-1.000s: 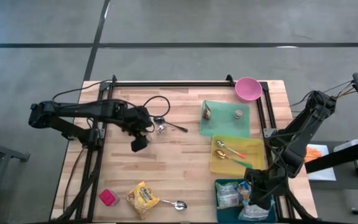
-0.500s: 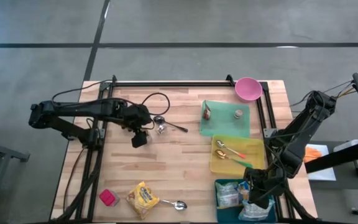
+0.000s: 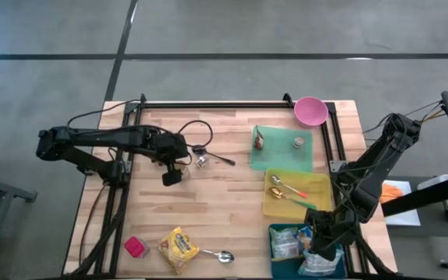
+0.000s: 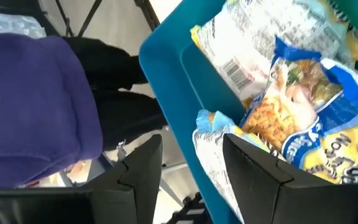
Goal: Pick & Place Food Item
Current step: Put the golden seasoning bottle into the green bin
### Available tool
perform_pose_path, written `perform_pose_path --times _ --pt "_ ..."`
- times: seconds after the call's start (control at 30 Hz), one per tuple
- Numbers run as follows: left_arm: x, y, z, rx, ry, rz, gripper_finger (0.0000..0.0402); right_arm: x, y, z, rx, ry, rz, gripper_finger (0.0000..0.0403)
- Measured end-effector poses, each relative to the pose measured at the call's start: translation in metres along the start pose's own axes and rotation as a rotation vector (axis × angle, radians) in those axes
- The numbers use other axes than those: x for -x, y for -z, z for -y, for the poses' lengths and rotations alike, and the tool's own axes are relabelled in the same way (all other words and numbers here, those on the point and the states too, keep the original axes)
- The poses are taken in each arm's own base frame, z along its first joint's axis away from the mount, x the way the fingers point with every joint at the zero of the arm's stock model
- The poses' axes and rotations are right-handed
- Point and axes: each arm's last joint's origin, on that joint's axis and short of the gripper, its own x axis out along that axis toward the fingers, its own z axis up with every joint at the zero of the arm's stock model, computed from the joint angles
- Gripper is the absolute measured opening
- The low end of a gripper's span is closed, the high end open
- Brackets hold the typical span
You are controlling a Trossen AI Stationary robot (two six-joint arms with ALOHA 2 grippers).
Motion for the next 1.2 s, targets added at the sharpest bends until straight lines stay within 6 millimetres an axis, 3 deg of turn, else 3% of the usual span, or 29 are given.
perform_pose_path --times 0.43,0.83,1.03,1.2 --pt "-0.031 0.004 0.001 -0.068 -0.005 -0.120 0.0376 0.000 -0.002 0.000 0.005 0.000 0.065 0.0165" --pt "-0.032 0.005 0.001 -0.088 -0.002 -0.135 0.0376 0.000 -0.004 0.000 -0.003 -0.003 0.071 0.0165" --pt "-0.015 0.009 -0.005 0.036 -0.007 -0.062 0.0376 0.000 -0.004 0.000 -0.005 -0.002 0.071 0.0165" --pt "0.009 0.029 -0.009 0.100 0.022 0.085 0.0376 0.000 -0.005 0.000 -0.007 -0.002 0.075 0.0165"
